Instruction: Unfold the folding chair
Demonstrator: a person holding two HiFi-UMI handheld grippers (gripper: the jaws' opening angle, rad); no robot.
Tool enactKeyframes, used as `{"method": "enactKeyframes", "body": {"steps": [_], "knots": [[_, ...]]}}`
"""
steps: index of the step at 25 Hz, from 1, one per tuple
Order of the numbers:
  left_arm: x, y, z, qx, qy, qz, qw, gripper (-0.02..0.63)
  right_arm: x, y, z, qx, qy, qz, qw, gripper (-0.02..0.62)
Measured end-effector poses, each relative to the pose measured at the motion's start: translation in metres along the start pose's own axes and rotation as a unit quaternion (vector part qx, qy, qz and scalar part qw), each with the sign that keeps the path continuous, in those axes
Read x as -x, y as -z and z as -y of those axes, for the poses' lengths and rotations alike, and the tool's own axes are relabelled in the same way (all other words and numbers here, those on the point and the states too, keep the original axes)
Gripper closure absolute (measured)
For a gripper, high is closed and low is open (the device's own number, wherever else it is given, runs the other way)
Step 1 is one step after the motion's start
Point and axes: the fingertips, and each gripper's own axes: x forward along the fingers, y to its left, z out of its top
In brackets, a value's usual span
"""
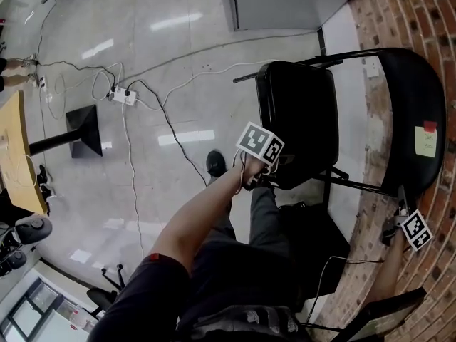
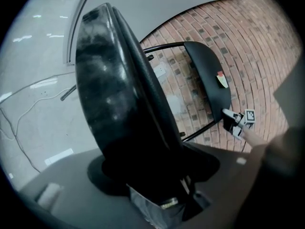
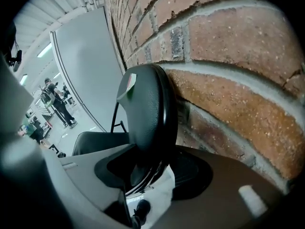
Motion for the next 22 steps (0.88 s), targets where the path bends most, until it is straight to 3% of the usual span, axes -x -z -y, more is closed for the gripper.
{"method": "enactKeyframes", "body": {"steps": [22], "knots": [[0.007, 0.036, -0.071, 0.05, -0.007, -0.016, 0.9986, 0.27, -0.02, 0.027, -0.015, -0.011, -0.025, -0.02, 0.999, 0.377]]}}
